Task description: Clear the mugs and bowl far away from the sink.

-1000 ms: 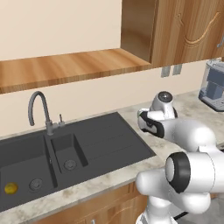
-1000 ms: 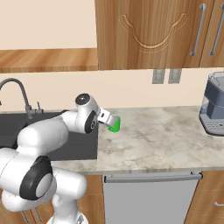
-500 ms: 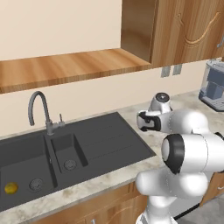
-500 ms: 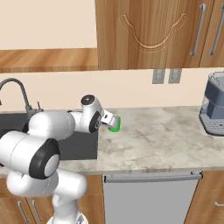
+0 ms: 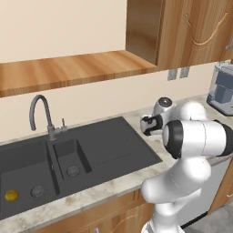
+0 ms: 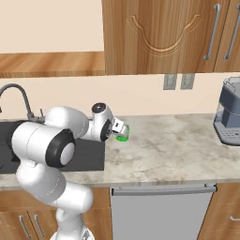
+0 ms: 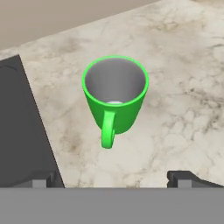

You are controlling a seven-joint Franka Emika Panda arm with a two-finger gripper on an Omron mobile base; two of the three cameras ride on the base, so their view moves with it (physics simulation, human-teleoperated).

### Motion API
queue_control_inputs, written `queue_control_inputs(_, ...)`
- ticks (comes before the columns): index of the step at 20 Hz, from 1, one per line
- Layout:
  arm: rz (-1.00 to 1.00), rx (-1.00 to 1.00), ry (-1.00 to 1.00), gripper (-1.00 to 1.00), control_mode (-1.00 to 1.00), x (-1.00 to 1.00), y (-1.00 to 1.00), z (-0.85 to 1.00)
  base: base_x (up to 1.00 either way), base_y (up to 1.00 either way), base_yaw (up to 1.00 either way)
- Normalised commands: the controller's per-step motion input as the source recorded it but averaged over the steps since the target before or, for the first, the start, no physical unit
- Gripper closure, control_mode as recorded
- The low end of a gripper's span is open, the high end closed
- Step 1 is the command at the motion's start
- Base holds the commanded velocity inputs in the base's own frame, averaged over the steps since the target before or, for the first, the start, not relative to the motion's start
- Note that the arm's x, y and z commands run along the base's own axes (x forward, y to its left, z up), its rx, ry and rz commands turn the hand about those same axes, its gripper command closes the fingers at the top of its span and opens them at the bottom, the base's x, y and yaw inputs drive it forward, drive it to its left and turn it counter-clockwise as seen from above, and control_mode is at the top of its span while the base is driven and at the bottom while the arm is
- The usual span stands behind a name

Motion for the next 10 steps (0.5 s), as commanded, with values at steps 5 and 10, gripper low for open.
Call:
queue_control_inputs(5, 0.00, 0.00, 0.00, -1.00, -1.00, 0.37, -0.12, -0.24, 0.00, 0.00, 0.00)
queue_control_inputs(10, 0.00, 0.00, 0.00, -1.00, -1.00, 0.38, -0.11, -0.24, 0.00, 0.00, 0.00)
